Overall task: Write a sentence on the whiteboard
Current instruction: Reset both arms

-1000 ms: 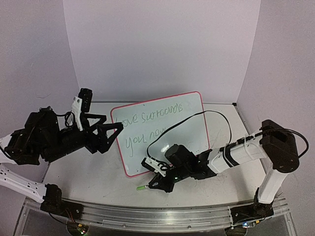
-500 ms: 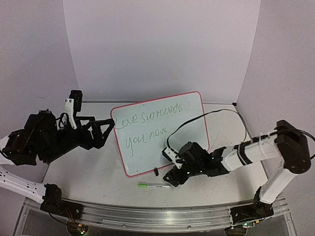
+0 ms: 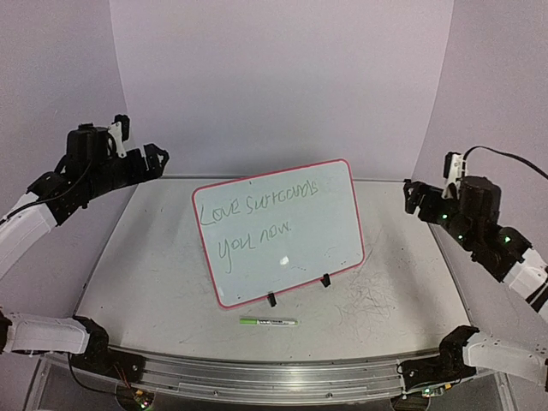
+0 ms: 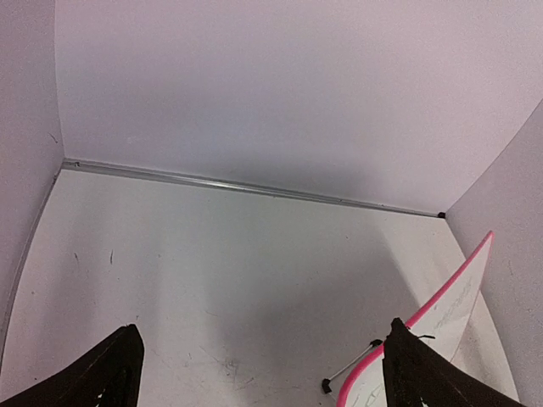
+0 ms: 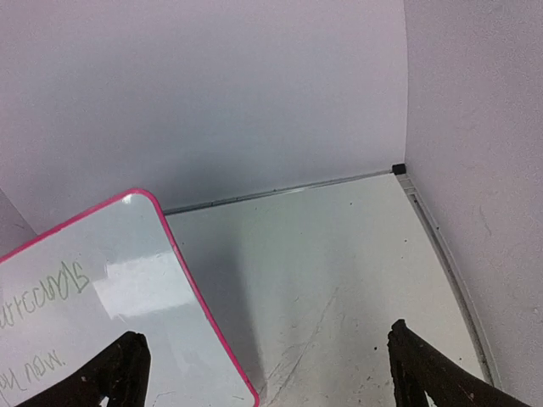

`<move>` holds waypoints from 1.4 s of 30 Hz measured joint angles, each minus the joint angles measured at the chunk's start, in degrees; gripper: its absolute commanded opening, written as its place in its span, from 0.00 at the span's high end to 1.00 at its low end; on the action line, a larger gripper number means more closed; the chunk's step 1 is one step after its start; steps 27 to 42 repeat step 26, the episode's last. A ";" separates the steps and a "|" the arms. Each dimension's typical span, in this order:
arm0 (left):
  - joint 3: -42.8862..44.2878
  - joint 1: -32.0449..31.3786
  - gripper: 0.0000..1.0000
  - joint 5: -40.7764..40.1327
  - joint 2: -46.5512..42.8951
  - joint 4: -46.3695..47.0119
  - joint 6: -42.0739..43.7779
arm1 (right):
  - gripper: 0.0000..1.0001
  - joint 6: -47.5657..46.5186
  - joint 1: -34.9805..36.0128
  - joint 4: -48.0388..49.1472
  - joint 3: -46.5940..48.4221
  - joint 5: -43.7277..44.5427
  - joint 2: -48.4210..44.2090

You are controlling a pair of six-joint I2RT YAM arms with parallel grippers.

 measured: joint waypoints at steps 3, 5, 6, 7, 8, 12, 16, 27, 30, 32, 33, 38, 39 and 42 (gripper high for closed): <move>0.13 1.00 0.01 2.16 -4.37 0.86 0.55 | 0.02 -1.03 -0.83 -2.58 3.07 -0.08 -5.57; 0.19 0.73 0.01 3.37 -8.68 2.20 0.83 | 0.02 -1.82 -0.81 -3.41 5.50 -0.57 -9.52; 0.21 0.69 0.01 3.70 -10.94 3.07 0.91 | 0.02 -2.24 -0.81 -3.56 6.93 -0.73 -11.42; 0.22 0.67 0.01 3.94 -13.10 3.95 0.98 | 0.02 -2.66 -0.79 -3.67 8.39 -0.87 -13.27; 0.29 0.69 0.01 4.07 -15.00 4.75 1.09 | 0.02 -3.01 -0.79 -3.65 9.78 -0.99 -14.88; 1.97 0.69 0.01 4.35 -19.84 7.37 1.77 | 0.02 -4.08 -0.79 -2.93 14.62 -1.18 -19.14; 2.95 0.69 0.02 5.05 -20.37 9.06 2.23 | 0.02 -4.26 -0.82 -2.98 16.34 -1.03 -19.74; 2.57 0.69 0.02 5.70 -19.75 8.83 2.19 | 0.02 -3.40 -0.79 -5.65 16.24 0.98 -19.46; 2.57 0.69 0.02 5.70 -19.75 8.83 2.19 | 0.02 -3.40 -0.79 -5.65 16.24 0.98 -19.46; 2.57 0.69 0.02 5.70 -19.75 8.83 2.19 | 0.02 -3.40 -0.79 -5.65 16.24 0.98 -19.46; 2.57 0.69 0.02 5.70 -19.75 8.83 2.19 | 0.02 -3.40 -0.79 -5.65 16.24 0.98 -19.46; 2.57 0.69 0.02 5.70 -19.75 8.83 2.19 | 0.02 -3.40 -0.79 -5.65 16.24 0.98 -19.46; 2.57 0.69 0.02 5.70 -19.75 8.83 2.19 | 0.02 -3.40 -0.79 -5.65 16.24 0.98 -19.46; 2.57 0.69 0.02 5.70 -19.75 8.83 2.19 | 0.02 -3.40 -0.79 -5.65 16.24 0.98 -19.46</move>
